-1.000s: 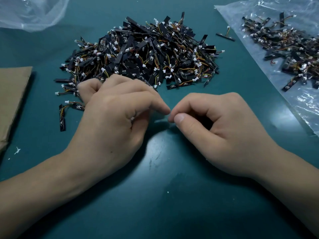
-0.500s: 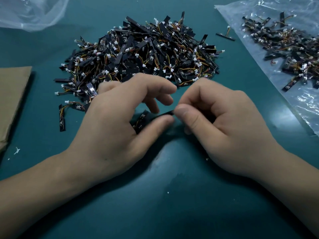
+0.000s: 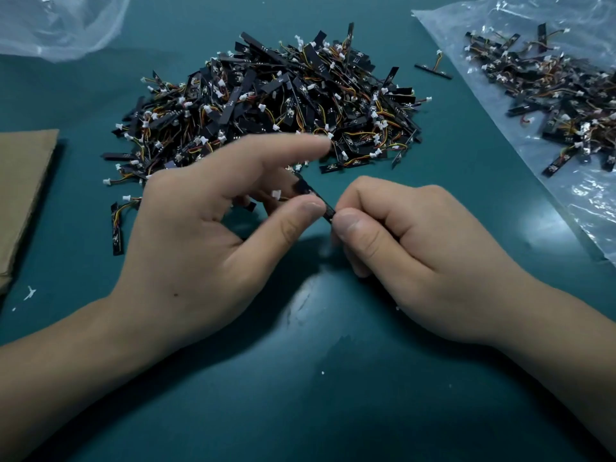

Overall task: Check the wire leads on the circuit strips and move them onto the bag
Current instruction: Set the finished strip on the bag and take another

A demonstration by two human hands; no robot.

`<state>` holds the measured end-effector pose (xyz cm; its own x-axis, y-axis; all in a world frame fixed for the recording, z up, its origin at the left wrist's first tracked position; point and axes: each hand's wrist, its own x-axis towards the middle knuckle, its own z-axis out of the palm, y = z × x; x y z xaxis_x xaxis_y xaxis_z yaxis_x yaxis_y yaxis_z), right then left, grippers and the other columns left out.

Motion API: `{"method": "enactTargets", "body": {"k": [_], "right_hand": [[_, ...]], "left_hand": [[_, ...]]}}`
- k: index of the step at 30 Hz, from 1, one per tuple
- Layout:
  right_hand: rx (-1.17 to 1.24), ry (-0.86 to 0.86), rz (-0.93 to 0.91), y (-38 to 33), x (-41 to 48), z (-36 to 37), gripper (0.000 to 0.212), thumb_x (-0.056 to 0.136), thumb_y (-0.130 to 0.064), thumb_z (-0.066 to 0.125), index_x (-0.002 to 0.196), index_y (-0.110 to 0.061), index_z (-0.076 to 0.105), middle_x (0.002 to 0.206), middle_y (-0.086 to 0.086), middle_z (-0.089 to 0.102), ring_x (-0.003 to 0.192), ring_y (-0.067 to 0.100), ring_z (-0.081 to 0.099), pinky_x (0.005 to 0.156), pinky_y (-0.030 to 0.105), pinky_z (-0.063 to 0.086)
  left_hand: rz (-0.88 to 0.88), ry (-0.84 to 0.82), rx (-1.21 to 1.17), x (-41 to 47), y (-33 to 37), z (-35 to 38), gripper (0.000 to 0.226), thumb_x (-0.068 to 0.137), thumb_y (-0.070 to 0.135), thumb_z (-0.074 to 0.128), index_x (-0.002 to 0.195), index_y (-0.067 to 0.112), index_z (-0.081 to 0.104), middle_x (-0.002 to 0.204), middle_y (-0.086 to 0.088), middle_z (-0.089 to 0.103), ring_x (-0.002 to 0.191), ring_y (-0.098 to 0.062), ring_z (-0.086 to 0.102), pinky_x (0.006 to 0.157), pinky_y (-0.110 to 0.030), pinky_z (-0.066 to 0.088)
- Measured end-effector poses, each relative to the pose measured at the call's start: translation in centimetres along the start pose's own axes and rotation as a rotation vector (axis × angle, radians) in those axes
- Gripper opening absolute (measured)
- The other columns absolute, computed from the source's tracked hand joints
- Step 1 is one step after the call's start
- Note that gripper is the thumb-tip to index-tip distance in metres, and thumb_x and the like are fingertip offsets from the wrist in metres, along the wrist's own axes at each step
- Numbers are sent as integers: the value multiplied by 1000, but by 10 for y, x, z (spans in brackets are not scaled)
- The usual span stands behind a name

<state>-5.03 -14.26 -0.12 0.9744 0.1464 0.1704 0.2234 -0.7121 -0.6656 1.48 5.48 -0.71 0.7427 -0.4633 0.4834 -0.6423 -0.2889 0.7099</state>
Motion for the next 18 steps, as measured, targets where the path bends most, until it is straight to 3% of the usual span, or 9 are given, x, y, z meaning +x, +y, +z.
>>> {"method": "enactTargets", "body": {"k": [3,5,7,11,13,15,18], "right_hand": [[89,92,-40,-1,-1,1,19,105,-36,47,88,-32,54,65,-1,59,58,19,56,54,37,44],[118,136,-58,0,-2,1,18,106,-32,49,90,-28,57,64,2,58,58,21,54,54,34,43],[125,156,-66,1,-2,1,18,105,-31,49,90,-26,58,64,2,57,57,21,53,54,32,42],[126,112,-83,1,-2,2,17,104,-33,49,91,-26,59,64,-3,55,57,18,53,52,30,41],[106,95,-86,1,-2,2,18,103,-34,50,91,-26,59,65,-5,55,58,18,53,53,31,41],[87,89,-82,1,-2,2,18,102,-34,50,89,-26,60,65,-8,53,59,16,52,53,27,38],[85,58,-49,0,-2,1,20,100,-38,49,87,-27,60,64,-7,55,60,18,53,54,30,39]], "left_hand": [[-56,-26,-2,1,3,-1,54,95,31,70,145,25,50,92,24,74,88,-1,71,81,-7,47],[-91,-91,-47,0,7,-1,62,95,30,68,151,27,41,92,21,75,80,-12,74,76,-25,56],[-78,-138,-46,-2,7,-1,56,97,33,63,149,33,42,94,18,76,74,-23,73,70,-38,58],[-82,-113,-98,-2,3,-1,36,100,39,52,133,29,59,92,11,74,67,-30,66,58,-43,50],[-77,-105,-81,1,3,-2,24,101,35,53,117,26,69,85,13,73,67,-16,67,56,-34,50],[-60,-121,-27,1,3,-2,14,100,27,59,98,22,72,80,17,71,68,-5,67,58,-17,46],[-77,-136,-73,-3,6,-1,13,99,22,63,95,12,71,82,20,67,70,12,62,65,0,41]]}}
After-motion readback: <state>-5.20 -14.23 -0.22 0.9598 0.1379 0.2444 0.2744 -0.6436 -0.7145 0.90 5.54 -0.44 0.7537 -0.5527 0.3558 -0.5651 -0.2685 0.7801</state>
